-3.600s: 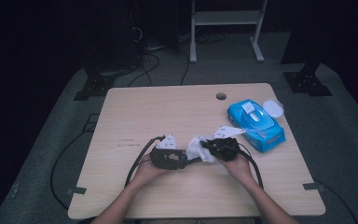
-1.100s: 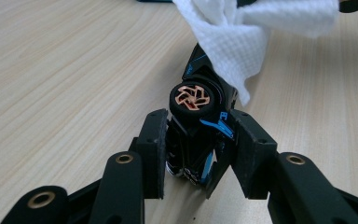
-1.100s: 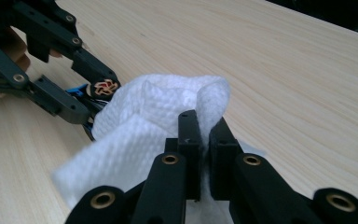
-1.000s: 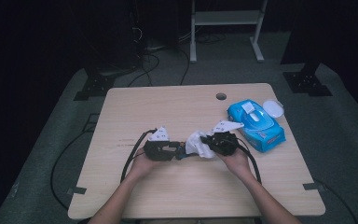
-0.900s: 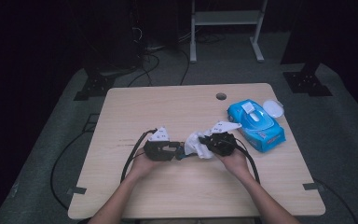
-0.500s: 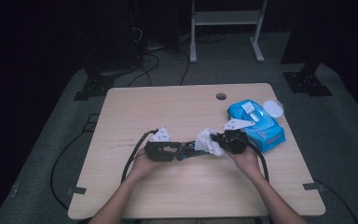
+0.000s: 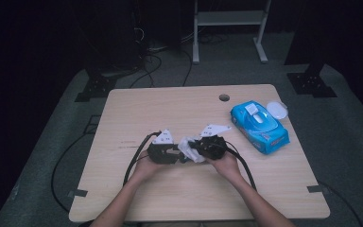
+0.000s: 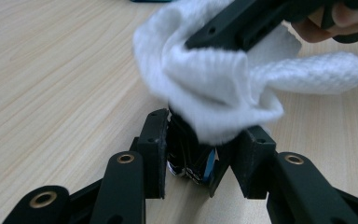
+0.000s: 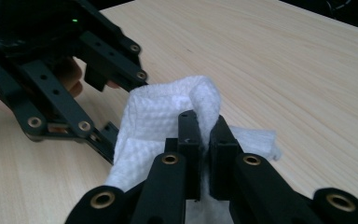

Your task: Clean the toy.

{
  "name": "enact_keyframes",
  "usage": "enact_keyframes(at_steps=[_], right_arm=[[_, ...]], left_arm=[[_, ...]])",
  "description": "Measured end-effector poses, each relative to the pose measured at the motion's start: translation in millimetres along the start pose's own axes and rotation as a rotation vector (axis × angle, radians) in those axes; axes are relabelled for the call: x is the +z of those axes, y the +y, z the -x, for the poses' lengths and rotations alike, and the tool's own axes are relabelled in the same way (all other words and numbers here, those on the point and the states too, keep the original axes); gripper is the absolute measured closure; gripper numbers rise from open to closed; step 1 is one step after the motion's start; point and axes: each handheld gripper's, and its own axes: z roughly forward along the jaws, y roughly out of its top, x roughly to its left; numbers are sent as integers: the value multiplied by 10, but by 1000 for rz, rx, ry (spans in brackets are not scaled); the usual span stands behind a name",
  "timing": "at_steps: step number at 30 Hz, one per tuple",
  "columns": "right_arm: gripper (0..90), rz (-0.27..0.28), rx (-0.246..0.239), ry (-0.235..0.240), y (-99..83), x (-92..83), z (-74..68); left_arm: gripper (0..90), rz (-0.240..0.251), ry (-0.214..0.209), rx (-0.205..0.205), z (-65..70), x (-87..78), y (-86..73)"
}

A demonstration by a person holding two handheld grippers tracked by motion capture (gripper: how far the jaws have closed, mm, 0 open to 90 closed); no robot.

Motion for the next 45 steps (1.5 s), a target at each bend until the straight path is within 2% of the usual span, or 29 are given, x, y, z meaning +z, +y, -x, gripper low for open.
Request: enact_keyframes(at_steps=[3, 6, 9, 10, 13, 16, 21, 28, 31, 34, 39, 45], right_arm=[[854, -11, -5, -10, -7, -29, 43], [854, -16, 7, -52, -78, -152, 178], [854, -7, 59, -82, -181, -330, 351], [854, -8, 61, -100, -206, -383, 395], [854, -10, 85, -105, -252, -474, 461], [854, -11, 63, -111, -259, -461, 431], [855, 11, 27, -128, -284, -439, 394], [857, 15, -15, -139, -305, -448, 365], [856, 18, -14, -134, -317, -457, 365], [856, 19, -19, -136, -317, -455, 362], [857, 23, -18, -134, -329, -463, 359], [857, 25, -37, -137, -343, -481, 335]], left_arm=[[603, -1, 0, 0, 2, -1, 0], [603, -2, -1, -1, 0, -1, 0], [603, -2, -2, -1, -4, 1, -1], [602, -1, -2, -5, -7, 2, -1], [594, 4, -9, -23, -16, 9, 2], [565, 25, -35, -58, -42, -11, 8], [533, 104, -60, -139, -122, -127, 13], [524, 131, -65, -205, -163, -124, 6], [518, 143, -52, -232, -189, -141, -3], [506, 139, -59, -259, -204, -130, -15], [488, 141, -70, -264, -196, -109, -13], [489, 132, -64, -239, -150, -102, 14]])
